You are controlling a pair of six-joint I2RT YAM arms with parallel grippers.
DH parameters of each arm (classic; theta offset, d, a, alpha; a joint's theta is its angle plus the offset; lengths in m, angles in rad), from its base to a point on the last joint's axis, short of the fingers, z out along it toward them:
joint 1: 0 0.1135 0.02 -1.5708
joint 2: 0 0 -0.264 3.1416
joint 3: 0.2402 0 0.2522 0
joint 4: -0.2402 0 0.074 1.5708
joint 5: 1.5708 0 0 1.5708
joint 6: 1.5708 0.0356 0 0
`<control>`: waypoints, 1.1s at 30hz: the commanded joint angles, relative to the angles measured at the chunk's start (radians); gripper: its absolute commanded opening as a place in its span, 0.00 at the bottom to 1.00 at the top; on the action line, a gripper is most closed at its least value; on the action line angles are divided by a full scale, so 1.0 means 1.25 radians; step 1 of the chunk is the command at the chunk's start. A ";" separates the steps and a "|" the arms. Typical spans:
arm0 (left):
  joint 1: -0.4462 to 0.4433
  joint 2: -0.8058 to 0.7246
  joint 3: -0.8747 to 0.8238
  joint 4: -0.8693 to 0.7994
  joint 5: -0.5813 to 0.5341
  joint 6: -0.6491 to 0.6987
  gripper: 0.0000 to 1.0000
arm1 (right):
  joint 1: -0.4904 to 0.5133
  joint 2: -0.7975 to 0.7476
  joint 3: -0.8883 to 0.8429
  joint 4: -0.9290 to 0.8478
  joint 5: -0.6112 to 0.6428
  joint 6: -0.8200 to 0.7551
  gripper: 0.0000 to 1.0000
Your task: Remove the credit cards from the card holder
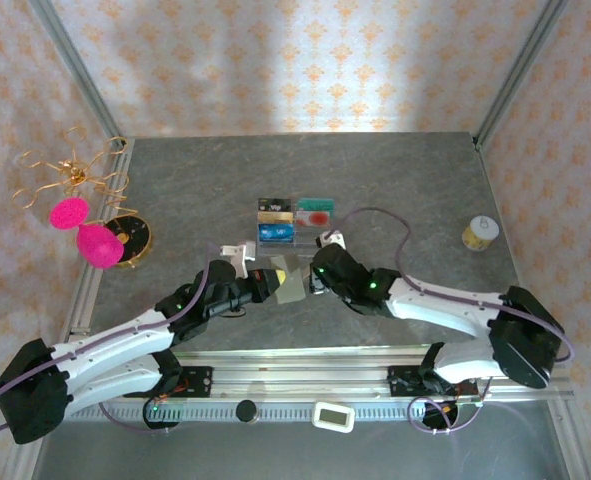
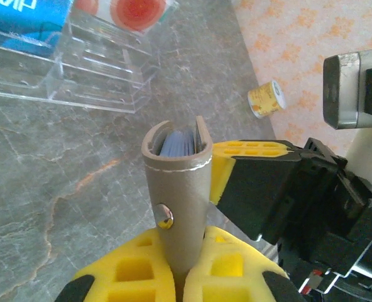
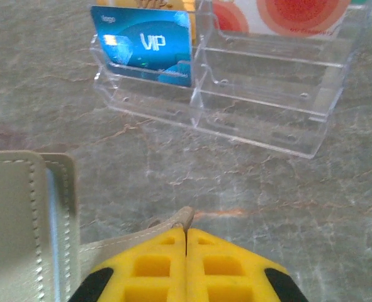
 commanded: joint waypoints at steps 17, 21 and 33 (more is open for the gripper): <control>-0.002 -0.040 -0.105 0.199 0.070 0.002 0.00 | -0.013 -0.208 -0.189 0.267 -0.196 0.122 0.60; -0.001 -0.049 -0.095 0.185 0.067 0.008 0.00 | -0.014 -0.167 -0.171 0.260 -0.150 0.142 0.59; -0.002 -0.055 -0.113 0.204 0.067 -0.005 0.00 | -0.015 -0.093 -0.161 0.269 -0.174 0.175 0.04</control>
